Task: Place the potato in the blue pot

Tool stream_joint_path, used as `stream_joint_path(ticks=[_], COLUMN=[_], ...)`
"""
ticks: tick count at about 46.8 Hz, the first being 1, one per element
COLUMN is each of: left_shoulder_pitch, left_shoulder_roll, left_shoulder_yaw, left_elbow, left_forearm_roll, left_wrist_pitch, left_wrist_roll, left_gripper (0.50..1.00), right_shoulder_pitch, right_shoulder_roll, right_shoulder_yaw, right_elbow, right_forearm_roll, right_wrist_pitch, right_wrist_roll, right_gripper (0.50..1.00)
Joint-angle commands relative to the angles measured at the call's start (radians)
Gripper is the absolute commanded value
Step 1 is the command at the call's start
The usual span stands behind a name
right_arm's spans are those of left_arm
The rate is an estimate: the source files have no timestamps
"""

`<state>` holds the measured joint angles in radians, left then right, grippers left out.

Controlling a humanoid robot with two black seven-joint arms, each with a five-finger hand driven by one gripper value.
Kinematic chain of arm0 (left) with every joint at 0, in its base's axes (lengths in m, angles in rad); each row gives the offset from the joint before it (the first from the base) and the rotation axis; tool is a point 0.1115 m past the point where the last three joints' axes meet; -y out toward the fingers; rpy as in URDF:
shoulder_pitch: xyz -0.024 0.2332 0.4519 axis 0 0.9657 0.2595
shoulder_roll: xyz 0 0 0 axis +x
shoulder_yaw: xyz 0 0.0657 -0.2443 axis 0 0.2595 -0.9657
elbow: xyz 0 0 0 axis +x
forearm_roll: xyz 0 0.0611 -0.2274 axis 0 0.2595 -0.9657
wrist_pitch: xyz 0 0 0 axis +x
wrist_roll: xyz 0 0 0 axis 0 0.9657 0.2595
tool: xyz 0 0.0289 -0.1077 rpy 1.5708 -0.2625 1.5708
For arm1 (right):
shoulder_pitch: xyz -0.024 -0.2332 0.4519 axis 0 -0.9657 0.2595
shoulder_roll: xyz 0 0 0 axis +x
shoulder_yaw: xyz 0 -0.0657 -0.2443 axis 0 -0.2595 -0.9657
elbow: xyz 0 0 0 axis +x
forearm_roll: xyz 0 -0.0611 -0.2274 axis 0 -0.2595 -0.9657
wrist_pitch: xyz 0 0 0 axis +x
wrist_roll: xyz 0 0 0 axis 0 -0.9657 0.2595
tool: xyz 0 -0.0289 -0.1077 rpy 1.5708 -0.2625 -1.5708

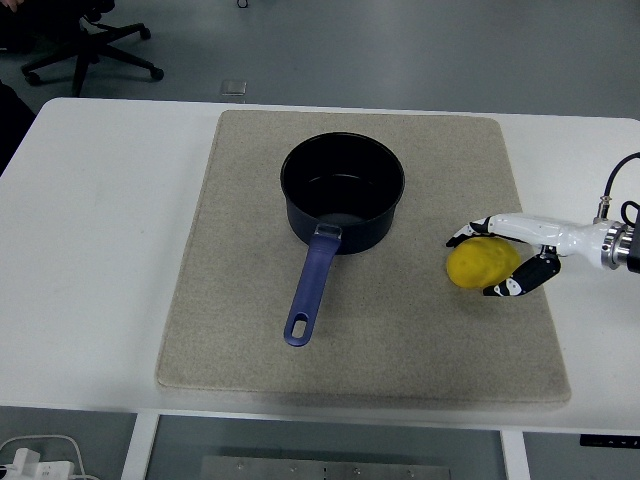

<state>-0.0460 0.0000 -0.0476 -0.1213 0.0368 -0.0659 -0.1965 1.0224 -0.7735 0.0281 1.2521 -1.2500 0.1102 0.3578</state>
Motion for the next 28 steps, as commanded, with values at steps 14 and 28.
stream_joint_path(ticks=[14, 28], left_shoulder_pitch=[0.0, 0.0], left_shoulder_roll=[0.0, 0.0], left_shoulder_yaw=[0.0, 0.0], left_elbow=[0.0, 0.0], left_forearm_roll=[0.0, 0.0], left_wrist_pitch=[0.0, 0.0], left_wrist_roll=[-0.001, 0.0], left_gripper=[0.994, 0.996], right_shoulder_pitch=[0.019, 0.025], right_shoulder_roll=[-0.001, -0.009], right_shoulder_yaw=[-0.005, -0.002], right_elbow=[-0.005, -0.008], right_forearm_roll=[-0.019, -0.017], right_wrist_pitch=[0.002, 0.002], right_wrist_roll=[0.018, 0.02], right_gripper=[0.5, 0.5])
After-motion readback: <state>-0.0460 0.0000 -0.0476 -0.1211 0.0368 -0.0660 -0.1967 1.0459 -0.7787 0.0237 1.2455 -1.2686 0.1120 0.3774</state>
